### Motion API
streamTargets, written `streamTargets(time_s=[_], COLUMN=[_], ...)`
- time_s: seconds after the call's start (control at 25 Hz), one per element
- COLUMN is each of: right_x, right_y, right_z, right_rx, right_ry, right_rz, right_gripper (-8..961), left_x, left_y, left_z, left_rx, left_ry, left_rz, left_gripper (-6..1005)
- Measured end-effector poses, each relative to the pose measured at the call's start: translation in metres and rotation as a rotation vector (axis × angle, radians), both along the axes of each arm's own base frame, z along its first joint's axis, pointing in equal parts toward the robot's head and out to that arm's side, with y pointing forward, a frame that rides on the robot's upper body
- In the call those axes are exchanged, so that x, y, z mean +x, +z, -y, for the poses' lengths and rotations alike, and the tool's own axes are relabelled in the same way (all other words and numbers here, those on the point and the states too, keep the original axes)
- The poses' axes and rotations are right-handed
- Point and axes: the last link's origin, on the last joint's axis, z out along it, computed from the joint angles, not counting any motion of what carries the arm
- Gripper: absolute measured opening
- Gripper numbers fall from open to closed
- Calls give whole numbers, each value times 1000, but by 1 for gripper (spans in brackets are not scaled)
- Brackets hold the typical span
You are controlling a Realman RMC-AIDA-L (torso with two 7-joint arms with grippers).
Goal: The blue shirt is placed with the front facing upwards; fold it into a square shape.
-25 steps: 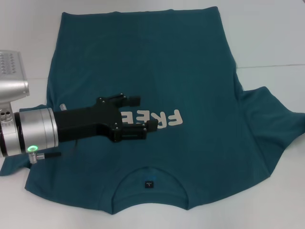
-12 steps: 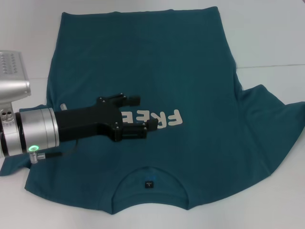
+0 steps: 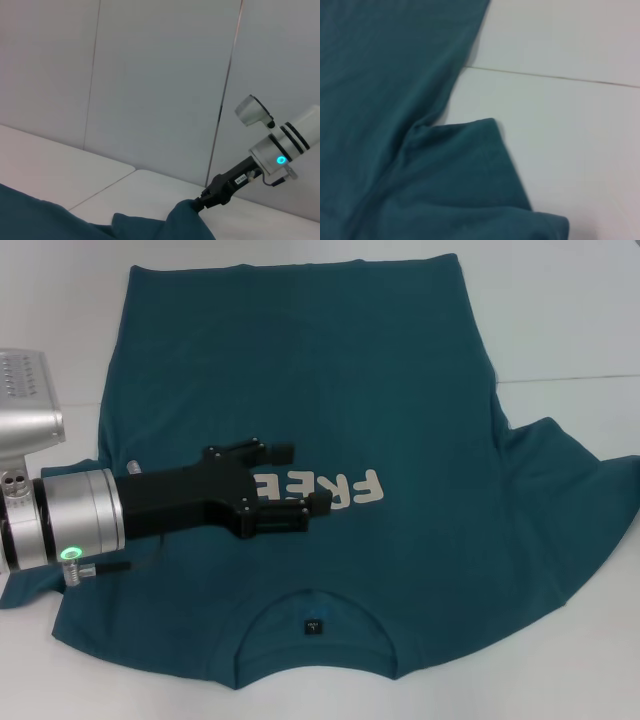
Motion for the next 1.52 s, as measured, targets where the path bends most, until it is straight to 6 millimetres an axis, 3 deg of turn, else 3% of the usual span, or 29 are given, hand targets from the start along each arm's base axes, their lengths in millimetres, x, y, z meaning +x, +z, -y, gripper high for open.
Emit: streamTargets(time_s=[0.76,1.2,1.52], right_x=[-64,-103,-119], right_y=[-24,-51,-71], right_z=[-11,-27,-33], right_rx=[-121,-216,-276], right_ry=[161,257,293], right_rz=[-26,0,4], right_gripper=[35,35,35], left_x=[0,-1,-1], left_y=[-1,0,0], left_z=[-1,-1,-1], left_rx=[6,7,10], left_ry=[6,6,3], left_rz=[-3,-4,-5], left_gripper=[920,920,919])
